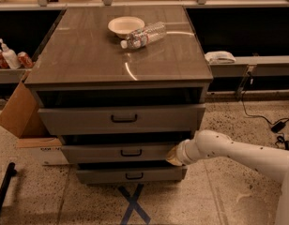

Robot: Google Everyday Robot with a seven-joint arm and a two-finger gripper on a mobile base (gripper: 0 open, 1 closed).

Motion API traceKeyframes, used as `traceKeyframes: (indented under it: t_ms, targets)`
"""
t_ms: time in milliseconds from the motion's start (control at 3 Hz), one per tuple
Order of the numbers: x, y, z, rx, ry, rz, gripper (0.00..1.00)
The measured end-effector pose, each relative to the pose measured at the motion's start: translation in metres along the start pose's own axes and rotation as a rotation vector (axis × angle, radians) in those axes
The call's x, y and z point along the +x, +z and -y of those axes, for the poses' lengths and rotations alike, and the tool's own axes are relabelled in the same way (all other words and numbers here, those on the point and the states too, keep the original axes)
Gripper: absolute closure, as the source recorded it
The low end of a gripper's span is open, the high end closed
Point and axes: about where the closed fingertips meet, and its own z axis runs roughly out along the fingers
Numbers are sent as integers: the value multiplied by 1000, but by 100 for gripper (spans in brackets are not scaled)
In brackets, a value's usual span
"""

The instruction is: Close middle drawer

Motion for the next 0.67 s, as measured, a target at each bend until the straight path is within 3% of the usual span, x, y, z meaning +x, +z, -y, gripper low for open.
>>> traceKeyframes:
  t_ms: [667]
  targets:
    - [-1,-59,-54,-82,-162,66,100]
